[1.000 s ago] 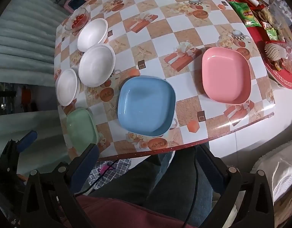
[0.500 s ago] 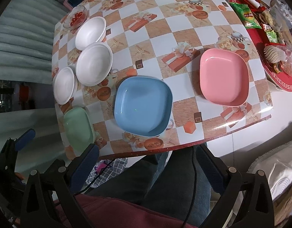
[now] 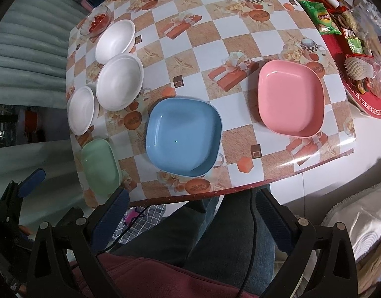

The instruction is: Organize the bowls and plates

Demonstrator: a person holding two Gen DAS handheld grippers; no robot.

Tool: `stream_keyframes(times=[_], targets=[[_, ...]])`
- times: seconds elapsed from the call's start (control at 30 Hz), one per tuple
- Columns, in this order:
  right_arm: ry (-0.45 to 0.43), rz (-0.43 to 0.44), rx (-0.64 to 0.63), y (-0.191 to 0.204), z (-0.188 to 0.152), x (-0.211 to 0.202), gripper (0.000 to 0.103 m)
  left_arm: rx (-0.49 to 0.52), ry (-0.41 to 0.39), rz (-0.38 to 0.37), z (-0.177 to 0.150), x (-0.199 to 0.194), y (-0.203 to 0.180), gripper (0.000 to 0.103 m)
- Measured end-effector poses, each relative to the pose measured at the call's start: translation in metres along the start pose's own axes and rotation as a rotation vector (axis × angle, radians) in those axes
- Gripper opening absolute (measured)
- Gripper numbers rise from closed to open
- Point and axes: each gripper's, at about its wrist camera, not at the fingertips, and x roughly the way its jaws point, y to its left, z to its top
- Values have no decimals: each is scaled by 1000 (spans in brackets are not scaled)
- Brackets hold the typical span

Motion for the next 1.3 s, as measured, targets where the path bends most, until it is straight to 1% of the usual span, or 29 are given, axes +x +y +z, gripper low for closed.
stream_keyframes(times=[0.1,0.2,0.33,0.4,0.5,0.53,0.97,1.13,1.3], targets=[[2,31,0,-4,-1,0,102,-1,8,-3,1,0,-2,103],[12,42,7,-6,-2,1,102,0,9,-3,1,0,-2,103],[20,53,17,-10,-2,1,102,-4,35,-17,2,0,-8,103],[19,48,21,-11,-2,1,102,0,46,-5,1,1,-11,103],[18,43,25,-12,-3,1,102,0,40,-8,0,1,-14,103],[14,34,25,-13,-3,1,102,4,43,3,-1,3,-13,103],[24,29,21,-11,-5,5,102,2,37,4,-1,3,-14,103],[45,19,20,-11,-5,10,102,2,31,12,-6,6,-13,103],[66,25,29,-12,-7,13,102,1,16,-1,-5,8,-5,103]])
